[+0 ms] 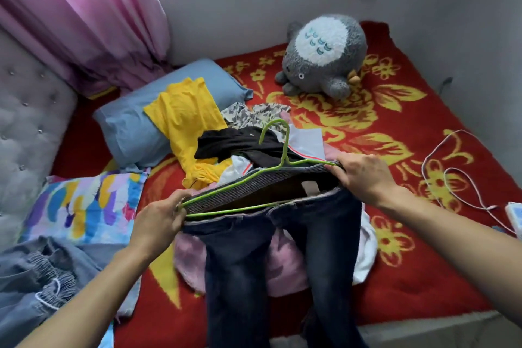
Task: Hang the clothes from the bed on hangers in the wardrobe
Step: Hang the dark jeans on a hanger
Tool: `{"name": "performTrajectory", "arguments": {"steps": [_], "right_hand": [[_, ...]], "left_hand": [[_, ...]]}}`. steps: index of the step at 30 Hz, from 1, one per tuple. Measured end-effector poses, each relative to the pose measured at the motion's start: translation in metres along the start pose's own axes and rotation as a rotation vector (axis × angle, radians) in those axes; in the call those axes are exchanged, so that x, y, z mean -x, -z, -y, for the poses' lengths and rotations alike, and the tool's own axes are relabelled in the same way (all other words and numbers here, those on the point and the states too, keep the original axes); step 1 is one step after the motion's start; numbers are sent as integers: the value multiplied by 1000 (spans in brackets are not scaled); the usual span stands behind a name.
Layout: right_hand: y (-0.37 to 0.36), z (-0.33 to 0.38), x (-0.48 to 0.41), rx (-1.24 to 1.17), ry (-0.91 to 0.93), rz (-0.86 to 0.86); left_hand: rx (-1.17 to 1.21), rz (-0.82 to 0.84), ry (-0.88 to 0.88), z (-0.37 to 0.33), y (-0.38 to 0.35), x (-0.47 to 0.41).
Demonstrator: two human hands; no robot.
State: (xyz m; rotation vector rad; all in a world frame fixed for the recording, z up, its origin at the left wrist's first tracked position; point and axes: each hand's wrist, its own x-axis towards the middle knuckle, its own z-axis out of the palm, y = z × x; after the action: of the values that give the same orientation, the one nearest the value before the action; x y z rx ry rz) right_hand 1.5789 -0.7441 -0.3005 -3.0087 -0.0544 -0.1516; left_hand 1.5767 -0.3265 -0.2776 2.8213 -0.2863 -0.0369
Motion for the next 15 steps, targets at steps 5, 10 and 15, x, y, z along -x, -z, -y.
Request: {"name": "performTrajectory", "arguments": {"steps": [5, 10, 15], "right_hand": [[14, 12, -6, -45, 31, -7], [22, 12, -6, -123, 2, -1], [15, 1, -3, -103, -33, 11]], "left_hand": [[179, -68, 126, -4, 1, -8], [418, 29, 192, 1, 4, -15], [793, 229, 201, 0, 3, -4]]}}
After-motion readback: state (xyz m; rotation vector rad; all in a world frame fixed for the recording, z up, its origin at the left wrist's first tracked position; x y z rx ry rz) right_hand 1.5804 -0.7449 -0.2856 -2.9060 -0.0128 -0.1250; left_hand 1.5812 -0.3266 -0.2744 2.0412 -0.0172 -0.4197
